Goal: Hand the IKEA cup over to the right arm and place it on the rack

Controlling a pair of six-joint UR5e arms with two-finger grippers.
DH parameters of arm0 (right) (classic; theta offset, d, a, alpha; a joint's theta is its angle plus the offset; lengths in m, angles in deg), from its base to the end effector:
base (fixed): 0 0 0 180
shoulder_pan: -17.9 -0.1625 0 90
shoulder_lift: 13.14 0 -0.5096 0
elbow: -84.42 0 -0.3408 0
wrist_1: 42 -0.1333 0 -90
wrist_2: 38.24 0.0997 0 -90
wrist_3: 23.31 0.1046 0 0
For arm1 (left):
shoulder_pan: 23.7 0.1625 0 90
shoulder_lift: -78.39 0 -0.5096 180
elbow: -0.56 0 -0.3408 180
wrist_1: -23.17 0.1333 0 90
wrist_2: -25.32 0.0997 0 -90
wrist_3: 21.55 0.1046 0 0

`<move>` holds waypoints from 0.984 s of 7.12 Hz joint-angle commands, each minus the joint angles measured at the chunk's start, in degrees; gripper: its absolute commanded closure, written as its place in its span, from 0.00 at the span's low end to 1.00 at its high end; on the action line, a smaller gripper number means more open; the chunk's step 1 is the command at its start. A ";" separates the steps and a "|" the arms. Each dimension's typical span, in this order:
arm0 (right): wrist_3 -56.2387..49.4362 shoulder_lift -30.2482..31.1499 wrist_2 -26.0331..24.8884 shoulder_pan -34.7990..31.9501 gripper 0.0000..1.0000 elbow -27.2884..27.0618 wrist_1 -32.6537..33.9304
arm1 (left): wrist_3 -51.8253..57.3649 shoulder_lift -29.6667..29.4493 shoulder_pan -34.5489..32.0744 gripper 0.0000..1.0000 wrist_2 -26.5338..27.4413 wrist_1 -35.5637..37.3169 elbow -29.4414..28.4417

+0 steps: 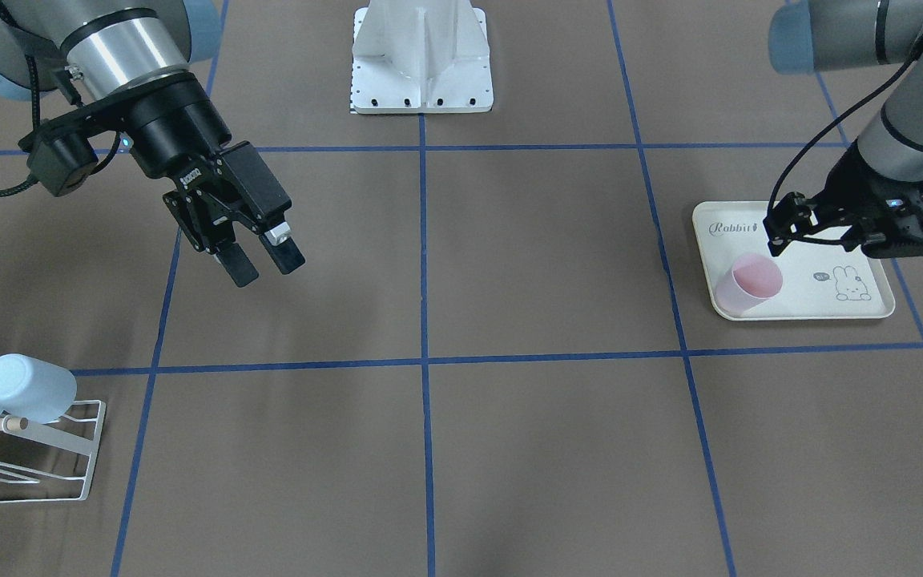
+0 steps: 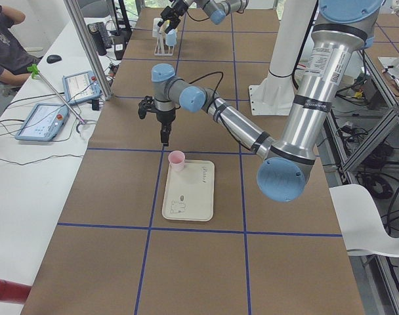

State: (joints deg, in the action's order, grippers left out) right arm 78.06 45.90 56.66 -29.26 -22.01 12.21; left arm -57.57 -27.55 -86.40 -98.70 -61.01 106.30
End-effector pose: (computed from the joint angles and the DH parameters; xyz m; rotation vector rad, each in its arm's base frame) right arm -0.3224 -0.5305 0.2621 0.3914 -1.4470 0.7688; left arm 0.1892 -0.5297 0.5081 0.0664 0.7260 -0.0114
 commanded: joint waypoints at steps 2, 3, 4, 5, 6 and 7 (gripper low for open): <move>0.23 -0.68 -0.07 0.92 0.00 1.65 -2.60 | 0.51 0.21 -0.14 0.00 -4.56 -13.27 -11.06; 0.23 -0.68 -0.16 1.10 0.00 2.88 -4.27 | 0.43 0.30 -0.05 0.00 -4.56 -13.29 -11.16; 0.32 -0.59 -0.16 1.10 0.00 3.59 -5.33 | 0.51 1.60 -0.05 0.00 -4.65 -13.29 -10.81; 0.32 -0.59 -0.25 1.37 0.00 3.60 -5.34 | 0.60 2.83 0.03 0.00 -4.65 -13.37 -10.72; 0.32 -0.59 -0.25 1.54 0.00 3.60 -5.43 | 0.43 3.37 0.04 0.00 -4.65 -13.38 -11.25; 0.41 -0.59 -0.25 1.54 0.00 3.60 -5.43 | -0.18 3.81 0.12 0.00 -4.65 -13.38 -11.16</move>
State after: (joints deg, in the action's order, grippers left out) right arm 78.40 45.30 56.43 -27.81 -18.46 6.87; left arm -57.27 -24.40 -86.34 -103.34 -74.36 95.22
